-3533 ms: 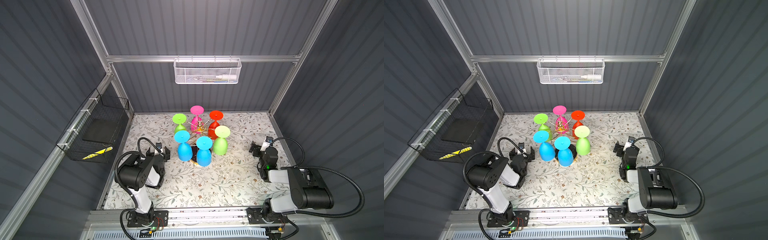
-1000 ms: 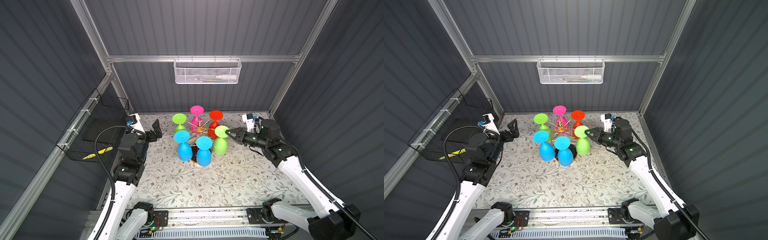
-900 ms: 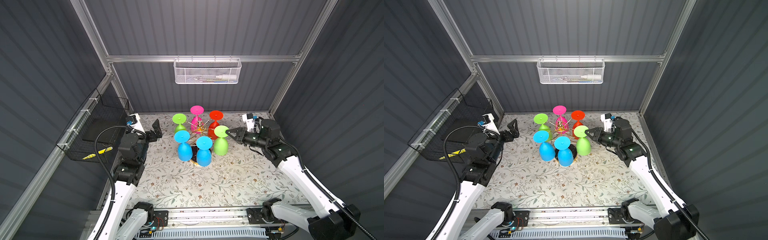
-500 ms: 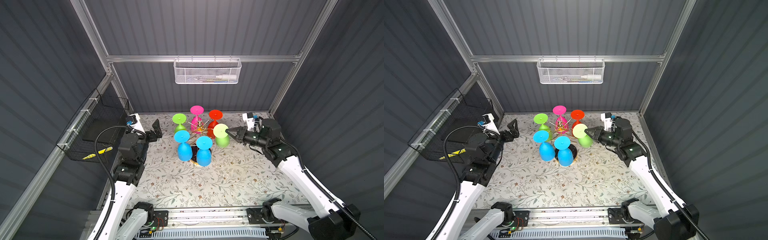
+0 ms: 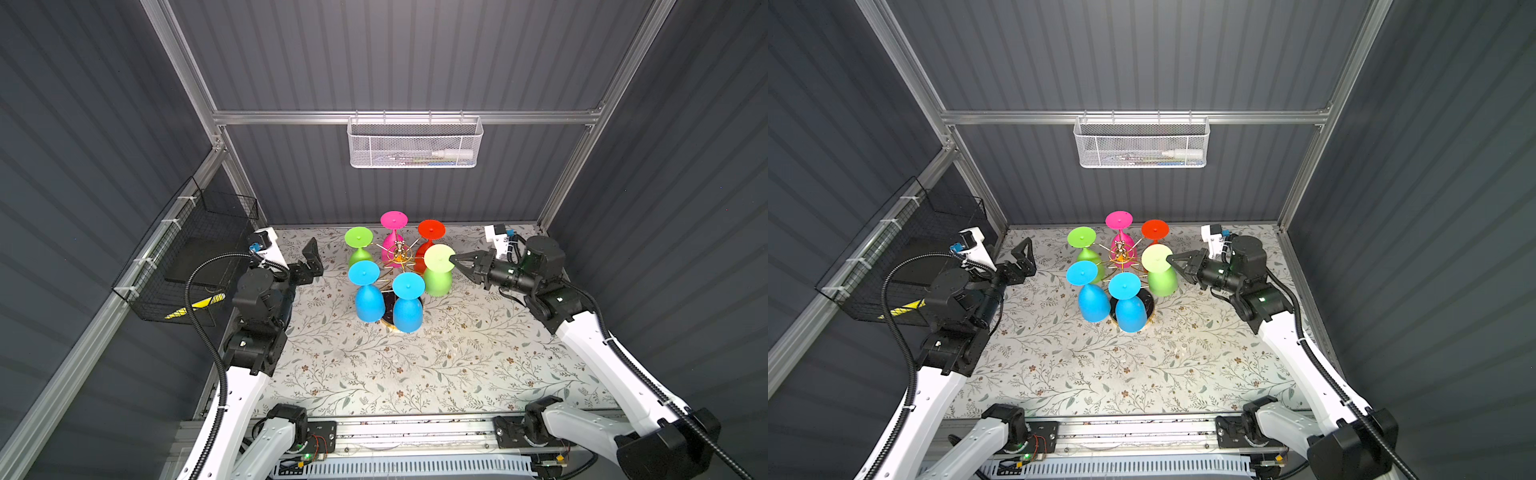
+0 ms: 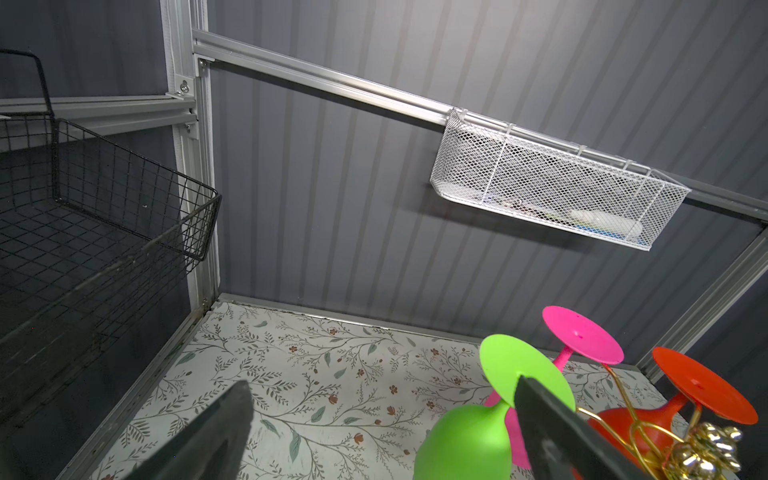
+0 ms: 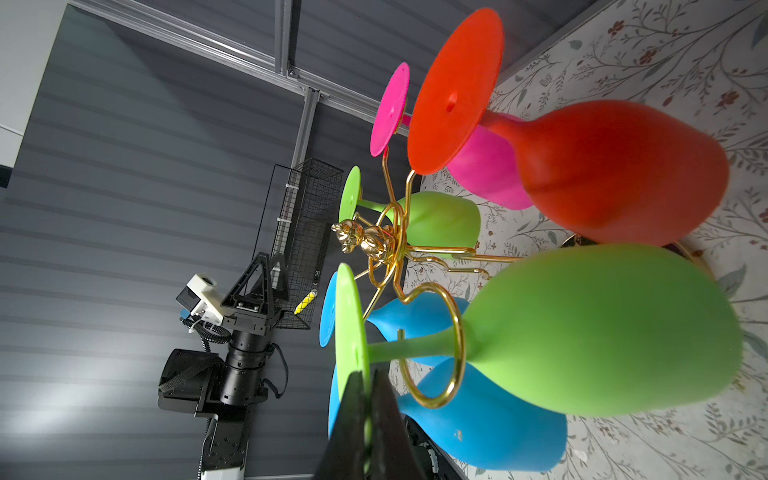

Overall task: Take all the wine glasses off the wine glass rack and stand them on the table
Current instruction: 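Close the right gripper on the lime green glass's base rim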

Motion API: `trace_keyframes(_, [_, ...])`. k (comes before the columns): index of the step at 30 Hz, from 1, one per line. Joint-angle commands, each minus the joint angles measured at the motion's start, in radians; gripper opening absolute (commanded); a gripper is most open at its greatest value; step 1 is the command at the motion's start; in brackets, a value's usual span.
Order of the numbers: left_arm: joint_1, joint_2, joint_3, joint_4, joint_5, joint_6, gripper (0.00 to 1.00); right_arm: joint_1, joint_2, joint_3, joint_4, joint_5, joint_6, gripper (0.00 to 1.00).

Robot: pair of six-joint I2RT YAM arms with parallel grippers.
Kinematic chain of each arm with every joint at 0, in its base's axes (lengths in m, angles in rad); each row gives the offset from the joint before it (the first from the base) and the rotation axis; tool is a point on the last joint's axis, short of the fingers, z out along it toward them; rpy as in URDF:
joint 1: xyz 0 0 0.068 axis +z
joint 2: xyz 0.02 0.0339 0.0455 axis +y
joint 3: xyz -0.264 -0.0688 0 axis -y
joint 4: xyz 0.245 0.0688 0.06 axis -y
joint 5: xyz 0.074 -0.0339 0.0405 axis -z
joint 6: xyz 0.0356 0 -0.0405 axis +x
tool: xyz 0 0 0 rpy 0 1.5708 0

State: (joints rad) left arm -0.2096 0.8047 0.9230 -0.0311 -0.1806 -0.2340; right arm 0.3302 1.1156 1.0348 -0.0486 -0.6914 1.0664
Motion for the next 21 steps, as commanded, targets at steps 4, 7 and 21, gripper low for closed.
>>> trace_keyframes(4, [-0.003, -0.019, 0.036, -0.006, 0.018, -0.025, 1.00, 0.019, -0.003, 0.029, 0.007, -0.011, 0.018, 0.00])
trace_keyframes(7, [-0.003, -0.023, 0.036, -0.006, 0.020, -0.030, 1.00, 0.031, -0.002, 0.045, -0.015, 0.009, 0.008, 0.00])
trace_keyframes(21, [-0.002, -0.047, 0.041, -0.019, 0.010, -0.027, 1.00, 0.065, 0.082, 0.077, 0.034, 0.060, 0.026, 0.00])
